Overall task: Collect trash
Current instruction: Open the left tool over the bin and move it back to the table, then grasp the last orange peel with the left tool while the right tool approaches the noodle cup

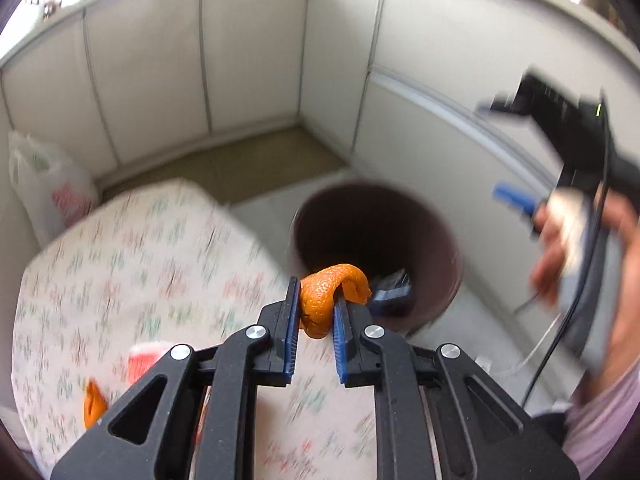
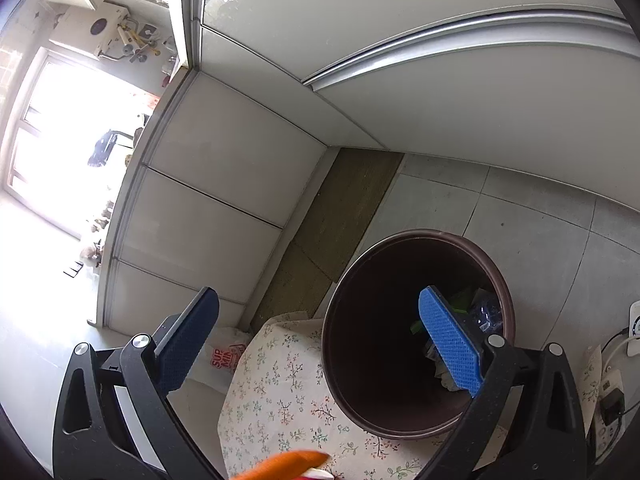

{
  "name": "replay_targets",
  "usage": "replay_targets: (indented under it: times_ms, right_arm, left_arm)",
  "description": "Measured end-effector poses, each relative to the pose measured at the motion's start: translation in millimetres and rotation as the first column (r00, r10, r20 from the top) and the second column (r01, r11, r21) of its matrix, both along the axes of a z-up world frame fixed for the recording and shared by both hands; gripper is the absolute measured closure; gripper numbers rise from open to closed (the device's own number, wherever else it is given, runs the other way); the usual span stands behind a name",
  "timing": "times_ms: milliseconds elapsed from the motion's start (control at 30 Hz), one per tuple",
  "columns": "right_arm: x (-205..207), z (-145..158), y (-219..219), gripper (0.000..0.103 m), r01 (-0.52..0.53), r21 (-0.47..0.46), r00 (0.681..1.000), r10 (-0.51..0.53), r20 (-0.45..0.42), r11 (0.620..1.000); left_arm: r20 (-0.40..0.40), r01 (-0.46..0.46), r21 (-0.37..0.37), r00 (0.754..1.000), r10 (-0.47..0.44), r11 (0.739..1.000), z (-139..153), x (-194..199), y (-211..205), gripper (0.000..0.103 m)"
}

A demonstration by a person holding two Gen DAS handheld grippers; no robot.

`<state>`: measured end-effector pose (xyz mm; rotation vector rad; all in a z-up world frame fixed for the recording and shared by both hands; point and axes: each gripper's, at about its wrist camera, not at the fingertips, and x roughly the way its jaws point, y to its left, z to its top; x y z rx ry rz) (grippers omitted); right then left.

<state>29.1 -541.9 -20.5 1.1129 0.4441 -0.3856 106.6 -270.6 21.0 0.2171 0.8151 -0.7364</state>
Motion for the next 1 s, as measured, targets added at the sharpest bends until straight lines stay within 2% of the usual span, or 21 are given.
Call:
replay_targets:
  times_ms: [100,200,267,333,400,500,600,733,867,933,1000]
  right_arm:
    - [-1.0,1.1,-0.7,0.007,0.009,-0.01,1.0,-0.009,0.0,1.0]
    - [0.5,0.5,-0.2,0.007,0.004,-0.011,1.0,-0.004,-0.006,1.0]
    - [3.4,-0.1,0.9,0.007,-0.018,-0.011,1.0,0.017,-0.013,1.0]
    - [6.9,0.5,2.5,0.007,-0.037,-0.022,0.999,0.037,-0.021,0.999]
    - [10.1,1.6,6.3,0.007,-0.042,-0.033,0.999,0.041,-0.025,0.999]
    - [16.8,2.1,13.3,0.007,-0.072,-0.038,0.997,0.07,-0.03,0.997]
    - [29.2,3.0,29.2,0.007,-0.127,-0.066,0.991,0.123,-0.059,0.99]
    - [48.5,5.5,60.2,0.007,-0.224,-0.133,0.971,0.21,-0.117,0.965]
    - [65.8,6.8,94.4,0.007,-0.329,-0.192,0.939,0.297,-0.174,0.925]
    - [75.4,5.9,115.3,0.007,-0.392,-0.223,0.913,0.347,-0.214,0.893]
    - [84.0,4.7,138.1,0.007,-0.455,-0.256,0.882,0.394,-0.257,0.853]
  left_arm:
    - [-0.008,0.01,-0.022,1.0,-0.01,1.0,6.9,10.4,-29.2,0.083]
    - [-0.038,-0.012,-0.032,0.999,0.011,0.999,1.5,18.0,-43.2,0.043]
    - [-0.031,-0.017,-0.047,0.999,0.016,0.999,-2.0,14.2,-37.6,0.042]
    - [-0.029,-0.037,-0.019,0.999,0.036,0.999,-8.9,10.8,-25.5,0.041]
    - [-0.027,-0.089,0.025,0.996,0.09,0.996,-19.1,11.7,-6.4,0.041]
    - [-0.052,-0.18,0.041,0.982,0.182,0.983,-28.9,17.0,25.7,0.041]
    - [-0.084,-0.29,0.032,0.953,0.292,0.956,-34.4,20.8,70.1,0.037]
    - [-0.111,-0.41,0.035,0.905,0.412,0.911,-39.1,28.5,126.5,0.036]
    - [-0.138,-0.506,0.058,0.85,0.508,0.861,-52.4,35.7,182.5,0.036]
    - [-0.154,-0.545,0.079,0.821,0.55,0.835,-64.6,41.5,207.9,0.036]
    - [-0.162,-0.567,0.089,0.803,0.574,0.819,-72.6,41.9,228.8,0.036]
